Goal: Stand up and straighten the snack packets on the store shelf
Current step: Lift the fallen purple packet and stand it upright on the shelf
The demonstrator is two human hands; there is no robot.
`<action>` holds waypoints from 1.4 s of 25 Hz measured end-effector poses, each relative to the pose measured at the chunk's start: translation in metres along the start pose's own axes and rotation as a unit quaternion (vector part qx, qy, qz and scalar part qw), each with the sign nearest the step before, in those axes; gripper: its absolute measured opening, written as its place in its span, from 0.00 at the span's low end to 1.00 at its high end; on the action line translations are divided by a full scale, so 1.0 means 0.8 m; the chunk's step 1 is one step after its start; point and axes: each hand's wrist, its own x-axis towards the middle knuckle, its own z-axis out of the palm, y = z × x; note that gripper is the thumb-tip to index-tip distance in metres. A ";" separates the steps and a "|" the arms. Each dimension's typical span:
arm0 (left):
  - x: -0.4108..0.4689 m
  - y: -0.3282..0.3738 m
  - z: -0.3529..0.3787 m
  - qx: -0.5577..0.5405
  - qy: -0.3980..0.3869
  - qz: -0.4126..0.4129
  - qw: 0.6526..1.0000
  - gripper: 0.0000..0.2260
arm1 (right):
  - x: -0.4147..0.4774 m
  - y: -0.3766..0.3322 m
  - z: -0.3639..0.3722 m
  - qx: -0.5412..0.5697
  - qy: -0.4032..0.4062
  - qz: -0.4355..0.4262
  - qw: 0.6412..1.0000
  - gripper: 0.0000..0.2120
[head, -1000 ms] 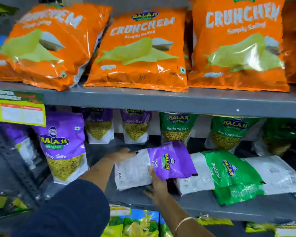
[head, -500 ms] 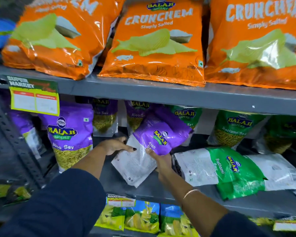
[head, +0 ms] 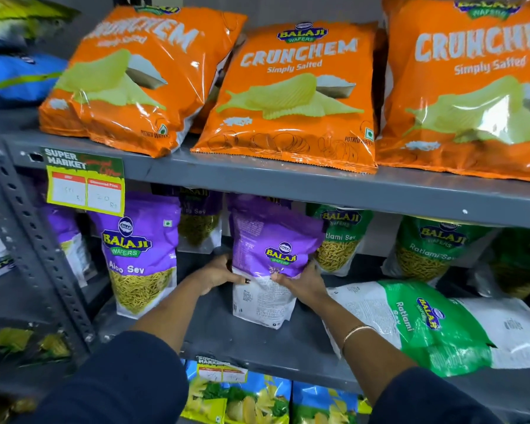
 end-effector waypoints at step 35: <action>-0.028 0.003 0.009 0.196 -0.064 -0.248 0.947 0.30 | -0.010 0.000 -0.039 0.008 -0.079 -0.027 0.996 0.27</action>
